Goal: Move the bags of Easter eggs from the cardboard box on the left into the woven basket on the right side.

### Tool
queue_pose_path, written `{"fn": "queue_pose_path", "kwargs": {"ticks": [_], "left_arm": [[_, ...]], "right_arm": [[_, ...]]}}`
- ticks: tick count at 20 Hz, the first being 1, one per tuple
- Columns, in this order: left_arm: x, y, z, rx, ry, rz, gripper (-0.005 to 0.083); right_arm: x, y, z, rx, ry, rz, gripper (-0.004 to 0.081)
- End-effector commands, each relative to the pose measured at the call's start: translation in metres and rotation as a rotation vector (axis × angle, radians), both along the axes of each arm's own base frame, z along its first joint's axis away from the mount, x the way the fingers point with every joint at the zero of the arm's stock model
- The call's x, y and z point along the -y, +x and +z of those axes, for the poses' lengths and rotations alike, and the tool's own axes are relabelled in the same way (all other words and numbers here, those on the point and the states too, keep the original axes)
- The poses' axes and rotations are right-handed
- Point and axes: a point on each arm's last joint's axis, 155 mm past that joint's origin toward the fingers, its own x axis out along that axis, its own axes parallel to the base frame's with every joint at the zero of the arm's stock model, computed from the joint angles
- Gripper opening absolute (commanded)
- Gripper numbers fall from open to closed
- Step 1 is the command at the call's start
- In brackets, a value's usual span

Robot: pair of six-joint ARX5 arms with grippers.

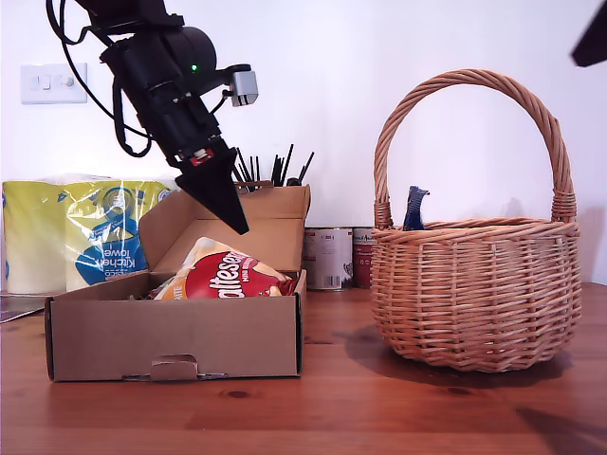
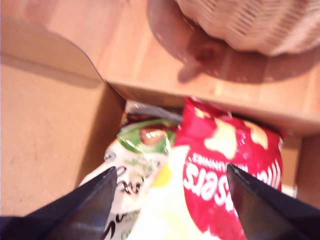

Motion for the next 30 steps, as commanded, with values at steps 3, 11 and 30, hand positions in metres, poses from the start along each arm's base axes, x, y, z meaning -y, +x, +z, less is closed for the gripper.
{"fn": "queue_pose_path", "kwargs": {"ticks": [3, 11, 30], "left_arm": [[-0.002, 0.004, -0.010, 0.043, 0.034, -0.074, 0.0641], [0.003, -0.004, -0.054, -0.056, 0.076, -0.090, 0.0641], [0.007, -0.066, -0.087, -0.277, 0.202, -0.146, -0.0024]], "right_arm": [[0.007, -0.015, -0.011, 0.001, 0.019, 0.000, -0.0012], [0.010, -0.021, -0.003, 0.027, 0.052, -0.006, -0.0012], [0.011, -0.021, -0.004, 0.025, 0.051, -0.007, -0.0012]]}}
